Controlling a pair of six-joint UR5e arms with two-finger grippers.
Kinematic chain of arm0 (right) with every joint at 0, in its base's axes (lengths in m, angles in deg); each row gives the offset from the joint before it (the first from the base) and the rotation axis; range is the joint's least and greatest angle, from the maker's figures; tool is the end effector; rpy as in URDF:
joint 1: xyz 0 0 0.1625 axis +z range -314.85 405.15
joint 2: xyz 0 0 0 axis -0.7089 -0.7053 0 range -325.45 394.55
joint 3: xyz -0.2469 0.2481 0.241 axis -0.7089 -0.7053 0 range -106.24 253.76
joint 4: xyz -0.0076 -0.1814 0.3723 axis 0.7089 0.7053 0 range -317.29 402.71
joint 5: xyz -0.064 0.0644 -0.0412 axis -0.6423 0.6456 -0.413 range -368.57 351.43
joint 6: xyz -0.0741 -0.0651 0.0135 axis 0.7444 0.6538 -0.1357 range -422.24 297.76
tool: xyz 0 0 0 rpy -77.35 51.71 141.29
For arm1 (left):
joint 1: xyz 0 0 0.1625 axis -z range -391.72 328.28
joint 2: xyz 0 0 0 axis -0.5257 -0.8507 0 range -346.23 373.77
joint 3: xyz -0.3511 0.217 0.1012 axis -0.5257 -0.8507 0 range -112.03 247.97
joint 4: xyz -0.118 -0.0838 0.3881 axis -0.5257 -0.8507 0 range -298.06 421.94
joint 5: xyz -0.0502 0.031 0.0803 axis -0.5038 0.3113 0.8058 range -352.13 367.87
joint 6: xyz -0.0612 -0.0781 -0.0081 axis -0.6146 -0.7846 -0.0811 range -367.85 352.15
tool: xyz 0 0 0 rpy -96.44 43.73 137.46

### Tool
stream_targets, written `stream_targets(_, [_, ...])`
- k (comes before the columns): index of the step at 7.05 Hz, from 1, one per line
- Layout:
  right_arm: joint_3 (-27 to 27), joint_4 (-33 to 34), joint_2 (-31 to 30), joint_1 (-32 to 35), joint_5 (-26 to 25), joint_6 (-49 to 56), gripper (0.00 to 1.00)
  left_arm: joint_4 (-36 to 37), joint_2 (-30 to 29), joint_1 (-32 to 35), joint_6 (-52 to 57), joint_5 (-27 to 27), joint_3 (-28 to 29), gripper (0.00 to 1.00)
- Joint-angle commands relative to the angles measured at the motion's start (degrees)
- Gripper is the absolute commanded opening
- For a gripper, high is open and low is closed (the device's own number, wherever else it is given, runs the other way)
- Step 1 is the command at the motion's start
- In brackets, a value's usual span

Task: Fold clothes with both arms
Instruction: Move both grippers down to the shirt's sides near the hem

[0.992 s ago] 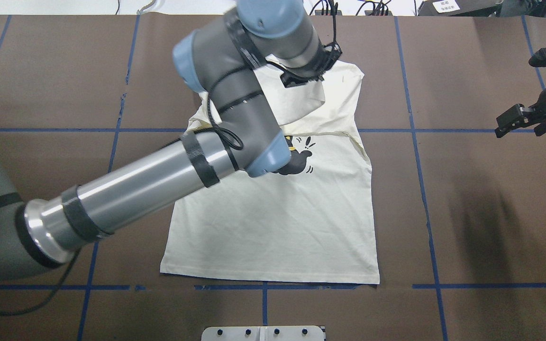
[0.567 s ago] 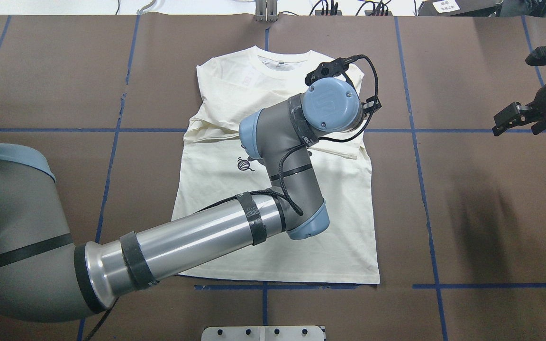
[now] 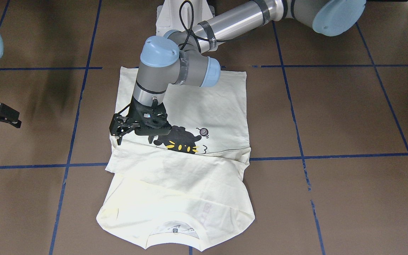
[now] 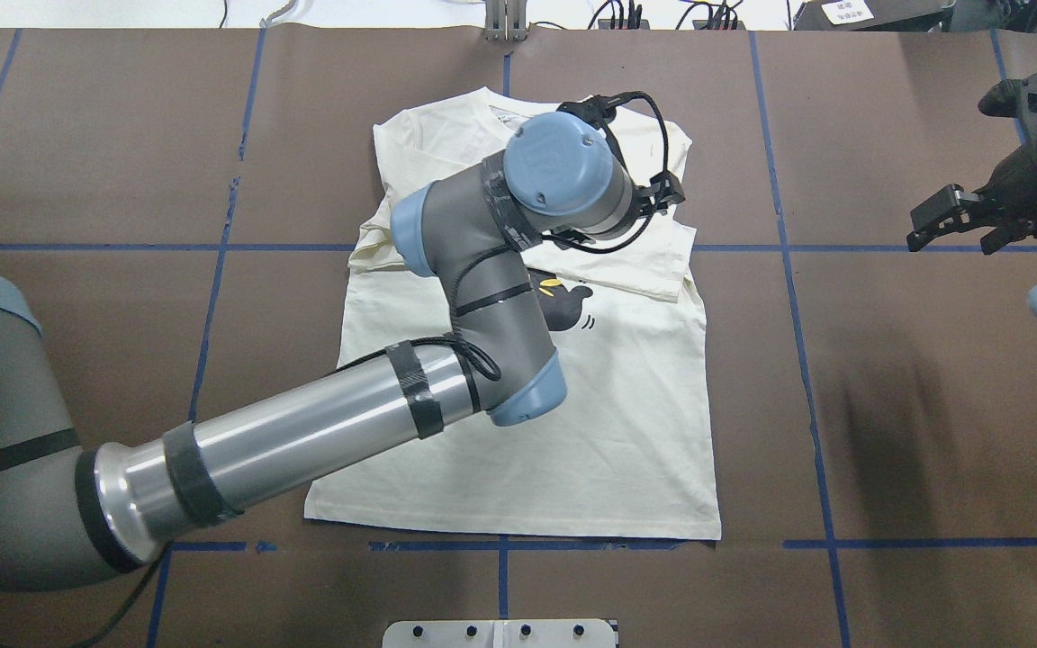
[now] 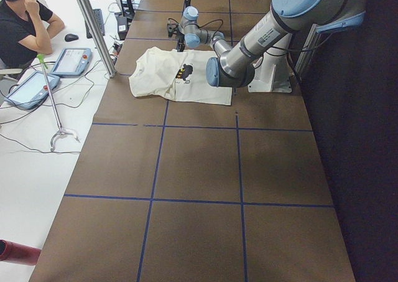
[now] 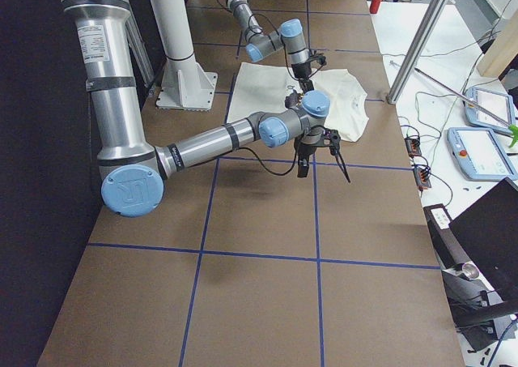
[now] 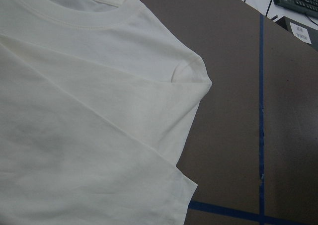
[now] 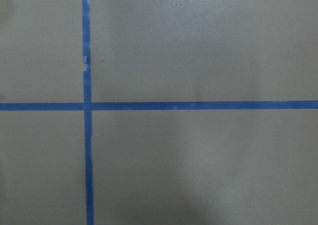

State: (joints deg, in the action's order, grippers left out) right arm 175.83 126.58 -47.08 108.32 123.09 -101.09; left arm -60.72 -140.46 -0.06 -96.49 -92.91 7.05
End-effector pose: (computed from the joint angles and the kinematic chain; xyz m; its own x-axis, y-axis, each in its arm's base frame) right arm -0.1891 -0.5227 0.4679 0.6679 0.0314 0.7436 -0.0196 0.9995 -0.0247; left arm 0.6477 -0.5340 0.0661 0.3300 -0.1760 -0.9274 0.3604 0.9315 -0.0485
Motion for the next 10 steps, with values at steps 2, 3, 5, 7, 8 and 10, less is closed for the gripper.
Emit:
stream_targets(2, [3.2,-17.9,-2.4,-13.8,-10.9,-26.2,1.0,18.2,19.1,3.1,16.1,-5.8,-28.6,1.0])
stream_targets(3, [7.9,-18.2,-4.7,-19.9,-15.1,-33.3,1.0,18.8,28.0,3.9,18.7,-5.7,-38.3,1.0])
stream_targets(5, [14.8,-17.9,-7.7,-35.1,-27.1,-45.4,1.0,18.9,36.6,4.9,21.5,-5.7,-47.2,1.0])
stream_targets(7, [17.7,-9.8,-6.3,-47.7,-35.6,-49.8,1.0,19.2,37.0,5.1,21.6,-5.7,-48.8,1.0])
stream_targets(8, [17.2,-5.6,-2.8,-49.5,-35.8,-49.8,1.0,19.2,37.0,5.1,21.6,-5.7,-49.2,1.0])
stream_targets(10, [13.4,-5.6,-1.7,-51.7,-35.6,-49.9,1.0,19.2,37.0,5.0,21.6,-5.7,-49.3,1.0])
